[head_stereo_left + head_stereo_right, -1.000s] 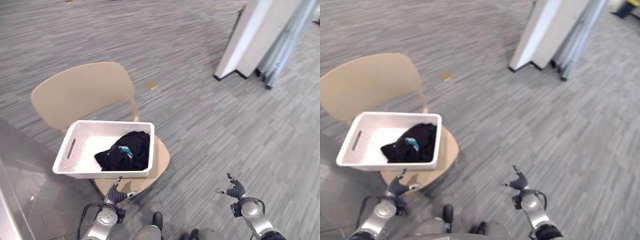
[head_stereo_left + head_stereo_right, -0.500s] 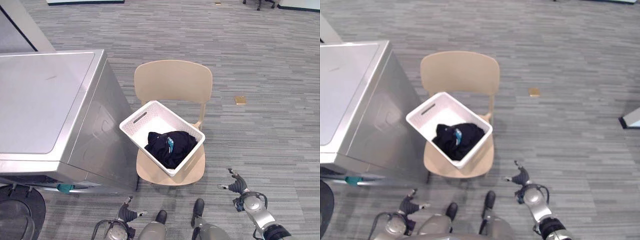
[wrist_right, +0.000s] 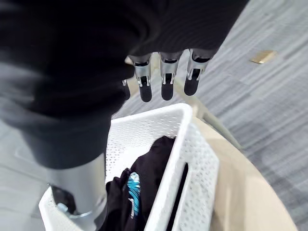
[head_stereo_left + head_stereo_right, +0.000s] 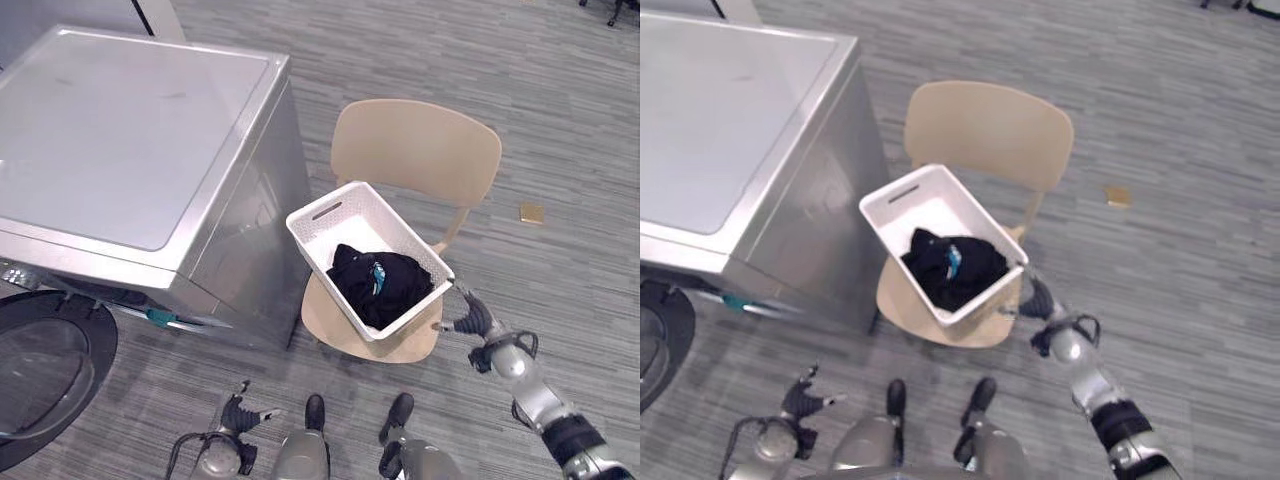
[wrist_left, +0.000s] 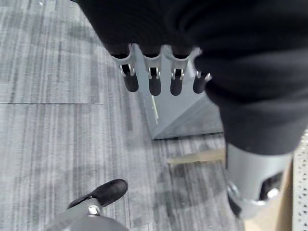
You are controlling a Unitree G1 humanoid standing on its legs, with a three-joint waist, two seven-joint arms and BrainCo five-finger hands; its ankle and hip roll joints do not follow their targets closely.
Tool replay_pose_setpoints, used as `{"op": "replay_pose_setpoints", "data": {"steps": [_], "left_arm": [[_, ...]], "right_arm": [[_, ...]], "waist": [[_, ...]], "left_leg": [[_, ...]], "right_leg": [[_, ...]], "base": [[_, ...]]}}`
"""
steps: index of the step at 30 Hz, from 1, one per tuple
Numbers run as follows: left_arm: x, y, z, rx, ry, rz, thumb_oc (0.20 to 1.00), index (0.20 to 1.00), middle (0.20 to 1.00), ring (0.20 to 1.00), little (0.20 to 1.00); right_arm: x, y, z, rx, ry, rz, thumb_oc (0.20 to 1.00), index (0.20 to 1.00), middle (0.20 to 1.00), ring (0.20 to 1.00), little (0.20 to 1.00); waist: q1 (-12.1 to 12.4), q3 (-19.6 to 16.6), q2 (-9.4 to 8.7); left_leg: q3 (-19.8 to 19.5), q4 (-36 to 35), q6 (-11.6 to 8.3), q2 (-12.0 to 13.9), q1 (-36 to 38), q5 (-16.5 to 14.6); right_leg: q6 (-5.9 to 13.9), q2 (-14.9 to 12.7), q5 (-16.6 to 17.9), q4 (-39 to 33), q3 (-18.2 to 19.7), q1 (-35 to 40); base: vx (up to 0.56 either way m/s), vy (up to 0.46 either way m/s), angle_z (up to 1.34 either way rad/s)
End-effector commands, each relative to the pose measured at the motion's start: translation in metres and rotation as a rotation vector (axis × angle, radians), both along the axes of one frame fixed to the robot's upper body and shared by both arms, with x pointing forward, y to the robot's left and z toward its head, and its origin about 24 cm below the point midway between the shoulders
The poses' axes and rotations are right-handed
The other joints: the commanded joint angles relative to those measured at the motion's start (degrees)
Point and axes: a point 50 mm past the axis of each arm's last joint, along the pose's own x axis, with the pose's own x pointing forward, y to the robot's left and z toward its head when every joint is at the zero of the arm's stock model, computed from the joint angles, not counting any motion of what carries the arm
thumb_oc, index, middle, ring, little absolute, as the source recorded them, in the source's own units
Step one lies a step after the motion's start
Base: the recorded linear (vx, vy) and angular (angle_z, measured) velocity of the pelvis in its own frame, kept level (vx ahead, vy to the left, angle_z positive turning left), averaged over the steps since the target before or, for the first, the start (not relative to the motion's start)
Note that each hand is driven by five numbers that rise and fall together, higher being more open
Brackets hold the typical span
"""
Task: Grab the laundry basket,head to the washer,open it,put in the laundry and shut it.
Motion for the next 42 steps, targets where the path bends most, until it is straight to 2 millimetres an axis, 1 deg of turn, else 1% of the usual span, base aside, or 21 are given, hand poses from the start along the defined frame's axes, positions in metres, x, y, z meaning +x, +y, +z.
{"op": "replay_pose_setpoints", "data": {"steps": [1,2,3,4,6,7,8,11,13,15,16,20,25,26,27,28,34,37,38,39,42], "left_arm": [[0.017,0.014,0.012,0.041,-0.071,-0.001,1.0,1.0,1.0,1.0,1.0],[0.017,0.014,0.012,0.041,-0.072,0.0,1.0,1.0,1.0,1.0,1.0],[0.017,0.019,0.013,0.06,-0.077,0.006,1.0,1.0,1.0,1.0,1.0],[0.017,0.019,0.013,0.06,-0.078,0.007,1.0,1.0,1.0,1.0,1.0],[0.019,0.02,0.014,0.067,-0.089,-0.001,1.0,1.0,1.0,1.0,1.0],[0.019,0.02,0.015,0.067,-0.09,0.001,1.0,1.0,1.0,1.0,1.0],[0.023,0.022,0.016,0.072,-0.104,0.009,1.0,1.0,1.0,1.0,1.0],[0.027,0.022,0.018,0.077,-0.124,0.015,1.0,1.0,1.0,1.0,1.0],[0.03,0.023,0.019,0.075,-0.132,0.014,1.0,1.0,1.0,1.0,1.0],[0.033,0.023,0.021,0.078,-0.143,0.012,1.0,1.0,1.0,1.0,1.0],[0.038,0.02,0.023,0.069,-0.162,0.007,1.0,1.0,1.0,1.0,1.0],[0.053,0.008,0.03,0.037,-0.216,-0.029,1.0,1.0,1.0,1.0,1.0],[0.07,-0.002,0.041,-0.002,-0.279,-0.055,1.0,1.0,1.0,1.0,1.0],[0.076,-0.006,0.044,-0.018,-0.296,-0.056,1.0,1.0,1.0,1.0,1.0],[0.077,-0.007,0.044,-0.025,-0.298,-0.059,1.0,1.0,1.0,1.0,1.0],[0.078,-0.009,0.044,-0.029,-0.3,-0.06,1.0,1.0,1.0,1.0,1.0],[0.073,-0.009,0.04,-0.051,-0.274,-0.046,1.0,1.0,1.0,1.0,1.0],[0.067,-0.007,0.038,-0.061,-0.26,-0.031,1.0,1.0,1.0,1.0,1.0],[0.067,-0.007,0.038,-0.061,-0.26,-0.031,1.0,1.0,1.0,1.0,1.0],[0.065,-0.006,0.036,-0.064,-0.252,-0.023,1.0,1.0,1.0,1.0,1.0],[0.059,-0.006,0.033,-0.075,-0.235,-0.003,1.0,1.0,1.0,1.0,1.0]], "right_arm": [[0.017,0.007,0.029,-0.159,-0.14,0.104,1.0,1.0,1.0,1.0,1.0],[0.018,0.008,0.029,-0.159,-0.141,0.105,1.0,1.0,1.0,1.0,1.0],[0.033,0.014,0.039,-0.269,-0.179,0.142,1.0,1.0,1.0,1.0,1.0],[0.033,0.014,0.039,-0.27,-0.18,0.143,1.0,1.0,1.0,1.0,1.0],[0.05,0.015,0.043,-0.424,-0.183,0.16,1.0,1.0,1.0,1.0,1.0],[0.051,0.015,0.043,-0.425,-0.186,0.161,1.0,1.0,1.0,1.0,1.0],[0.061,0.011,0.041,-0.53,-0.165,0.145,1.0,1.0,1.0,1.0,1.0],[0.071,0.001,0.032,-0.642,-0.096,0.1,1.0,1.0,1.0,1.0,1.0],[0.074,-0.015,0.026,-0.751,-0.029,0.061,1.0,1.0,1.0,1.0,1.0],[0.075,-0.024,0.024,-0.791,0.009,0.027,1.0,1.0,1.0,1.0,1.0],[0.075,-0.035,0.022,-0.816,0.052,-0.031,1.0,1.0,1.0,1.0,1.0],[0.069,-0.049,0.009,-0.864,0.155,-0.073,1.0,1.0,1.0,1.0,1.0],[0.071,-0.058,0.016,-0.784,0.157,-0.145,1.0,1.0,1.0,1.0,1.0],[0.074,-0.06,0.022,-0.738,0.145,-0.17,0.485,0.485,0.485,0.485,0.485],[0.076,-0.058,0.025,-0.705,0.134,-0.174,0.369,0.369,0.369,0.369,0.369],[0.078,-0.057,0.029,-0.657,0.12,-0.183,0.2,0.2,0.2,0.2,0.2],[0.084,-0.041,0.047,-0.252,-0.005,-0.227,0.2,0.2,0.2,0.2,0.2],[0.08,-0.041,0.052,-0.048,-0.052,-0.255,0.2,0.2,0.2,0.2,0.2],[0.08,-0.041,0.052,-0.048,-0.052,-0.256,0.2,0.2,0.2,0.2,0.2],[0.077,-0.036,0.055,0.088,-0.087,-0.254,0.2,0.2,0.2,0.2,0.2],[0.072,-0.023,0.059,0.287,-0.13,-0.218,0.2,0.2,0.2,0.2,0.2]], "waist": [[2.6,-1.7,-1.2],[2.6,-1.6,-1.22],[4.5,-1.2,-1.57],[4.4,-1.2,-1.57],[6.6,0.0,-1.48],[6.5,0.0,-1.48],[8.0,1.0,-1.21],[9.9,2.6,-0.47],[11.3,3.2,0.18],[11.8,3.6,0.66],[12.3,4.1,1.55],[14.2,5.3,3.98],[14.6,6.9,6.61],[14.5,7.4,7.46],[14.4,7.6,7.7],[14.2,7.6,7.74],[12.5,7.1,6.88],[11.6,6.3,6.17],[11.6,6.3,6.17],[10.8,5.8,5.76],[9.7,4.8,4.77]], "left_leg": [[0.4,2.9,-0.59,-1.0,-4.1,-0.9],[0.4,2.9,-0.58,-1.1,-4.2,-0.9],[-0.3,1.9,-0.58,-1.4,-5.0,-0.3],[-0.3,1.9,-0.57,-1.4,-5.0,-0.3],[-1.4,1.3,-0.79,-1.7,-6.5,0.5],[-1.4,1.3,-0.79,-1.7,-6.6,0.5],[-2.3,1.1,-1.01,-1.8,-8.0,1.2],[-3.7,0.8,-1.4,-2.1,-10.0,2.3],[-4.7,0.3,-1.76,-2.2,-11.2,3.2],[-5.3,-0.2,-1.94,-2.4,-11.7,3.8],[-6.0,-1.0,-2.2,-2.6,-12.5,4.8],[-7.7,-2.5,-3.05,-3.4,-14.5,6.9],[-9.1,-2.8,-3.41,-4.3,-17.3,8.4],[-9.2,-2.5,-3.42,-4.4,-18.5,8.7],[-9.2,-2.4,-3.38,-4.3,-18.8,8.7],[-9.2,-2.2,-3.34,-4.3,-19.1,8.7],[-9.0,-2.4,-3.13,-4.3,-17.3,7.9],[-8.8,-2.8,-3.09,-4.2,-15.3,7.2],[-8.8,-2.8,-3.09,-4.2,-15.3,7.2],[-8.4,-2.8,-3.09,-3.9,-14.1,6.8],[-7.7,-2.5,-2.92,-3.5,-12.1,5.8]], "right_leg": [[6.62,-2.1,-15.2,7.4,-0.3,6.4],[6.63,-2.1,-15.3,7.5,-0.3,6.4],[6.86,-2.4,-14.9,7.8,-0.9,5.3],[6.86,-2.4,-14.9,7.8,-0.9,5.3],[6.92,-2.6,-14.6,7.8,-1.9,4.1],[6.91,-2.6,-14.6,7.8,-1.9,4.0],[6.82,-2.6,-14.4,8.0,-2.5,2.9],[6.65,-2.7,-14.2,8.2,-3.6,1.4],[6.57,-2.7,-14.2,8.2,-4.5,0.6],[6.54,-2.6,-14.2,8.1,-4.9,0.2],[6.44,-2.6,-14.1,8.1,-5.7,-0.7],[6.38,-2.6,-14.3,8.4,-7.8,-2.2],[6.3,-3.2,-14.4,10.7,-8.7,-6.1],[6.27,-3.7,-14.4,11.6,-8.5,-7.7],[6.24,-3.8,-14.4,11.9,-8.4,-8.2],[6.25,-4.0,-14.4,12.0,-8.2,-8.6],[6.39,-4.0,-14.4,11.0,-7.4,-6.8],[6.44,-3.9,-14.3,10.2,-7.0,-5.0],[6.44,-3.9,-14.3,10.2,-7.0,-5.0],[6.51,-3.9,-14.2,9.8,-6.8,-3.9],[6.62,-3.9,-14.1,9.0,-6.1,-1.6]], "base": [[0.04,0.052,0.07],[0.06,0.059,0.06],[0.04,0.04,0.1],[0.04,0.053,0.22],[-0.01,0.021,0.25],[-0.03,0.01,0.25],[-0.04,0.002,0.27],[-0.04,0.0,0.3],[-0.02,-0.025,0.36],[-0.02,0.003,0.37],[-0.03,0.014,0.25],[-0.04,-0.02,0.27],[-0.05,0.008,0.26],[-0.08,0.046,0.15],[-0.06,0.05,0.03],[-0.03,0.04,-0.03],[0.0,0.017,-0.03],[0.0,0.0,0.0],[0.0,0.0,0.0],[0.02,0.019,-0.03],[0.03,0.015,-0.07]]}}
